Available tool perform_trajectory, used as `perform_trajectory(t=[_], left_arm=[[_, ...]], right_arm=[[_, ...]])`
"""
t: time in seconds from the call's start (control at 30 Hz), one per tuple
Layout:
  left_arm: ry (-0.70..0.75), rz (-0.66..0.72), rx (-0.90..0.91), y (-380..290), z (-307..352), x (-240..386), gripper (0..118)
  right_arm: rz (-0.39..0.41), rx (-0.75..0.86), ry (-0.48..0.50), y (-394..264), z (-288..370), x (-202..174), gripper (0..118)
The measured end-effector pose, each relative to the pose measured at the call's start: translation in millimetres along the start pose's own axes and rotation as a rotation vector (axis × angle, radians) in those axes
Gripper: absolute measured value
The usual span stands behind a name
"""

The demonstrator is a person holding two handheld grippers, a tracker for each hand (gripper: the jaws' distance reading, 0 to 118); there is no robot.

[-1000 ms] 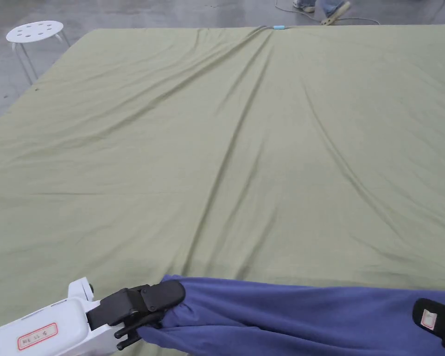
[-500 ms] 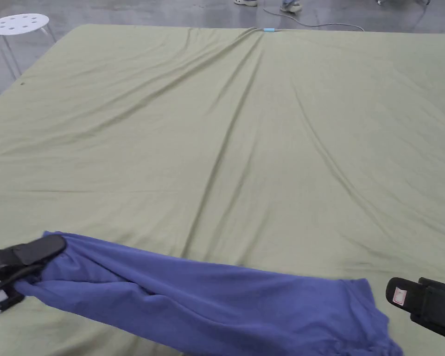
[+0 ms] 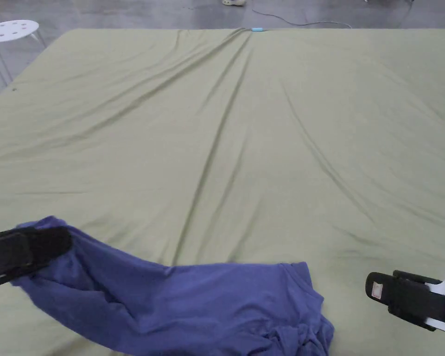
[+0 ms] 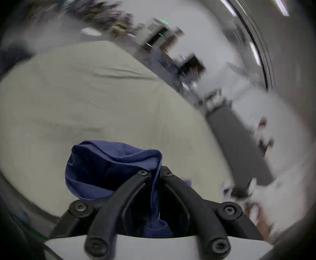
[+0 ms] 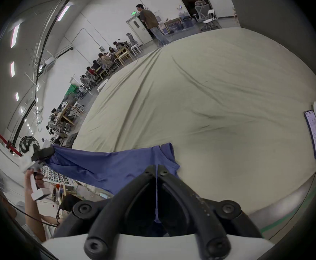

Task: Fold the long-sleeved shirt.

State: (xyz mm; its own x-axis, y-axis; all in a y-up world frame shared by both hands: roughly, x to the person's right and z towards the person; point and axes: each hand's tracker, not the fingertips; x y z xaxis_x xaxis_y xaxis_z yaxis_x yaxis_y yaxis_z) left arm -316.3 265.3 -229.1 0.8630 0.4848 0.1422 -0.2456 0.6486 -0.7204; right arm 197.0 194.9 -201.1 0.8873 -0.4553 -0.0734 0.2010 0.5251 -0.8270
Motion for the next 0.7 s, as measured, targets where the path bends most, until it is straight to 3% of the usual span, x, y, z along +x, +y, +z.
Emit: perform_trajectory(t=[0.07, 0.17, 0.23, 0.27, 0.33, 0.37, 0.4, 0.47, 0.6, 0.7], left_arm=[[-0.013, -0.206, -0.101, -11, -35, 56, 7], [-0.08, -0.382, -0.282, -53, -111, 121, 7], [-0.082, -0.388, -0.404, -85, -169, 149, 8], [-0.086, -0.385, -0.459, -99, -193, 156, 16], [-0.084, -0.366, -0.551, -133, -234, 166, 93], [-0.103, -0.376, -0.555, -144, -242, 169, 118], [-0.13, -0.378, -0.535, -151, -243, 172, 117], [-0.221, -0.355, -0.464, -140, -226, 183, 101], [-0.247, -0.107, -0.236, -90, -174, 157, 111], [-0.141, 0.075, -0.093, -59, -138, 119, 112]], right_arm=[[-0.001, 0.006, -0.009, -3, 6, 2, 4], [-0.01, 0.01, -0.025, -7, 17, 10, 4], [-0.02, 0.013, -0.039, -8, 26, 15, 4], [-0.023, 0.015, -0.045, -9, 31, 18, 4], [-0.027, 0.024, -0.063, -9, 42, 22, 4], [-0.028, 0.029, -0.069, -9, 47, 25, 4], [-0.032, 0.036, -0.073, -9, 53, 28, 4], [-0.038, 0.053, -0.072, -9, 61, 34, 4], [-0.07, 0.081, -0.033, -12, 62, 43, 4], [-0.128, 0.076, 0.036, -18, 53, 47, 4]])
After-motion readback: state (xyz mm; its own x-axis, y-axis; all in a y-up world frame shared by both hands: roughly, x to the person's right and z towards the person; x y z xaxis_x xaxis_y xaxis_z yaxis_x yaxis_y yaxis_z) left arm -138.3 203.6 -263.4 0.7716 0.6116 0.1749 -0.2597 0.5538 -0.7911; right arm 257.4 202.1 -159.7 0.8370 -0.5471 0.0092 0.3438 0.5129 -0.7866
